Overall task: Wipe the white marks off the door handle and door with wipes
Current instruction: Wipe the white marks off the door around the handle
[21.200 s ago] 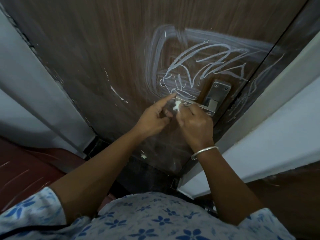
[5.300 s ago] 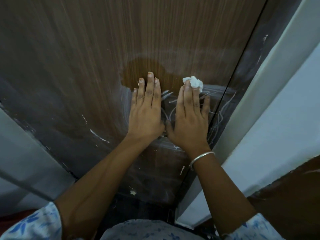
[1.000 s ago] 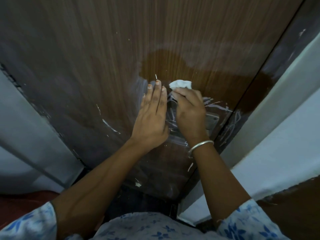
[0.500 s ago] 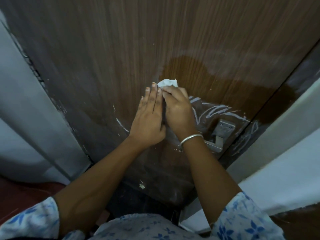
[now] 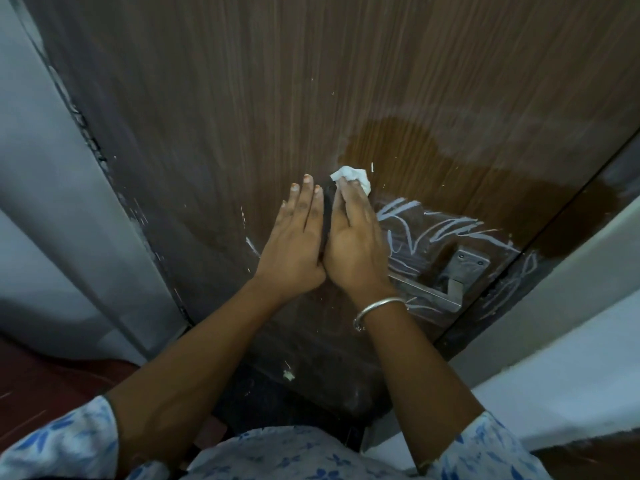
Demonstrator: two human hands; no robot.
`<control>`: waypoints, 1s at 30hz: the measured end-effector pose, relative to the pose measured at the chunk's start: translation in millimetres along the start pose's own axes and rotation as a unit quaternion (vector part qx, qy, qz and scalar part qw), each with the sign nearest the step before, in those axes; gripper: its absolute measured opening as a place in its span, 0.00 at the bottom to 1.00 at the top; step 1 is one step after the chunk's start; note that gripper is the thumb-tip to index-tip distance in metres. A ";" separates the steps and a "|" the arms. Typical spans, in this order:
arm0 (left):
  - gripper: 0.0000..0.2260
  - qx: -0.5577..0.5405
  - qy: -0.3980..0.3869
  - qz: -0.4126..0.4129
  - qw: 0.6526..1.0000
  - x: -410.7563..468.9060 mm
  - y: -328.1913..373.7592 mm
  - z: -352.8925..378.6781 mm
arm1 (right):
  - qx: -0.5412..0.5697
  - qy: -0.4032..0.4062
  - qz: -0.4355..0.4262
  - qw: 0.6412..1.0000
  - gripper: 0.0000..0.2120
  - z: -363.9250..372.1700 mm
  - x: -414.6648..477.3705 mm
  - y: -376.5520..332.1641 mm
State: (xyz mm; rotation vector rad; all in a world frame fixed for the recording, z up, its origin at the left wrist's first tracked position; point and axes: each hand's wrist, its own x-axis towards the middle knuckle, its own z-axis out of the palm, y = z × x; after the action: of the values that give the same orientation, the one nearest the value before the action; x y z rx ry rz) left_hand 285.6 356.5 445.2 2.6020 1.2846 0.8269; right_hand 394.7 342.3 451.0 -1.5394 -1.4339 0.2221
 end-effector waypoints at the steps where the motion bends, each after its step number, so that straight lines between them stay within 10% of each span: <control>1: 0.40 0.003 -0.007 -0.001 1.000 -1.2 -1.7 1.2 | -0.026 -0.009 -0.009 1.000 0.21 2.0 -1.4 1.3; 7: 0.37 -0.011 0.003 -0.002 1.000 2.8 -2.0 4.3 | -0.189 -0.180 -0.142 0.955 0.24 -4.8 9.2 0.7; 13: 0.31 -0.001 0.037 0.019 0.999 9.5 0.3 2.2 | -0.361 0.020 -0.146 0.921 0.28 -4.0 -20.5 10.3; 20: 0.30 -0.020 0.033 0.043 0.998 11.2 6.5 10.0 | -0.339 -0.106 -0.157 0.922 0.42 -4.3 -14.4 12.8; 30: 0.34 -0.006 0.023 0.062 0.998 14.5 11.4 19.3 | -0.386 -0.001 -0.075 0.919 0.42 -21.6 -29.7 17.8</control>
State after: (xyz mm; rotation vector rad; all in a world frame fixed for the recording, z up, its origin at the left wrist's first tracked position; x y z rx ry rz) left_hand 310.7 362.8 438.8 2.6901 1.1351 0.9166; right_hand 413.0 309.4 435.1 -2.0209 -1.7401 -0.5008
